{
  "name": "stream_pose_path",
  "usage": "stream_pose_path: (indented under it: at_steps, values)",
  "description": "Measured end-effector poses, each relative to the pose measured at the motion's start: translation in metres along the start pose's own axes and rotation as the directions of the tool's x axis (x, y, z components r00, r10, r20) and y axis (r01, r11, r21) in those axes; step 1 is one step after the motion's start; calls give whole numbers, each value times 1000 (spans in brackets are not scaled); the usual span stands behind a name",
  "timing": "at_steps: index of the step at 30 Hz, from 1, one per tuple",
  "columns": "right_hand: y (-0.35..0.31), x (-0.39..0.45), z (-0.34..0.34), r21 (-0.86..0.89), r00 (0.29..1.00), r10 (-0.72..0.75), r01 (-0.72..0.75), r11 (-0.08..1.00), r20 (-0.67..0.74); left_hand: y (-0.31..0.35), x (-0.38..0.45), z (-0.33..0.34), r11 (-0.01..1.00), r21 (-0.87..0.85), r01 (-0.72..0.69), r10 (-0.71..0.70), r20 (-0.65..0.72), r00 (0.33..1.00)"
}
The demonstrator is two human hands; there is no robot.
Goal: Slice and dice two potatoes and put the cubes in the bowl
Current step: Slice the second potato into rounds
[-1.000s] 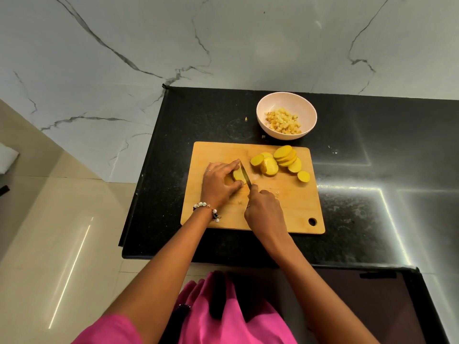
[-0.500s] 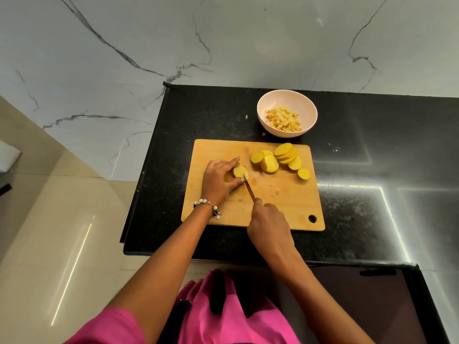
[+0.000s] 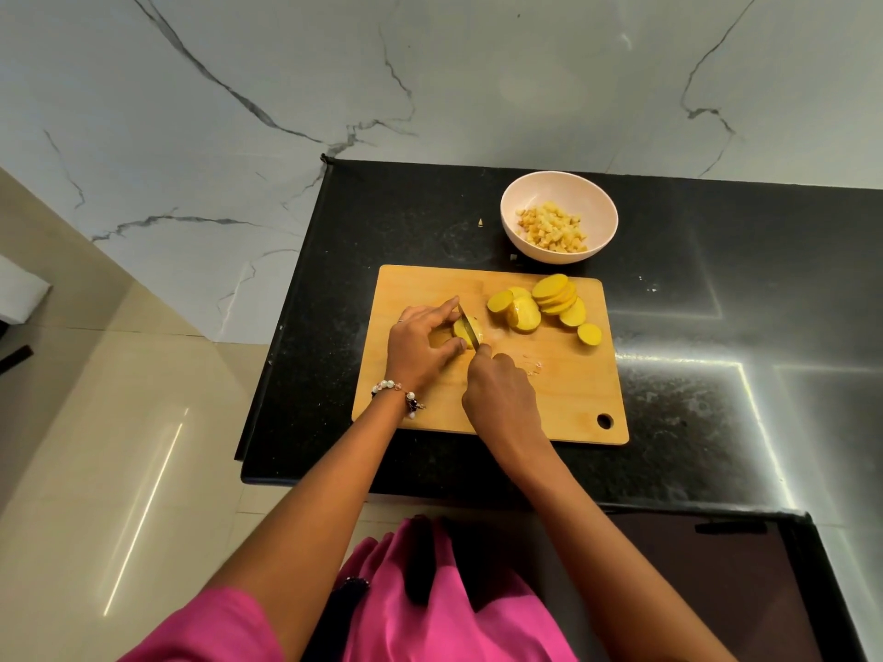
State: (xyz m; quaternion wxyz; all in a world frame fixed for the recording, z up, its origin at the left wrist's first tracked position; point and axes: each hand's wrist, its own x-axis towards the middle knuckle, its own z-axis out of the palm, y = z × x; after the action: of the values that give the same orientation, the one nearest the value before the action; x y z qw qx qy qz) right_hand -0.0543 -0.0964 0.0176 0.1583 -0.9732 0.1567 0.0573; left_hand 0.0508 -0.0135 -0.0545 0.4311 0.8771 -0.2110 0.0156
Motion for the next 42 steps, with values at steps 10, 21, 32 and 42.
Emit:
stream_pose_path:
  at_steps: [10, 21, 32, 42]
  values:
    - [10, -43, 9, -61, 994, 11, -4, 998, 112, 0, -2, 1, 1000, -17, 9, -9, -19, 1000]
    - [5, -10, -9, 52, 1000, 16, -16, 998, 10, 2, -5, -3, 998, -39, 58, -60, -53, 997]
    - [0, 1, 12, -38, 998, -51, 49, 998, -42, 3, -5, 0, 997, -39, 61, -65, -99, 993]
    - [26, -20, -7, 145, 993, 31, -47, 988, 110, 6, -4, 0, 994, -34, 102, -104, -76, 992]
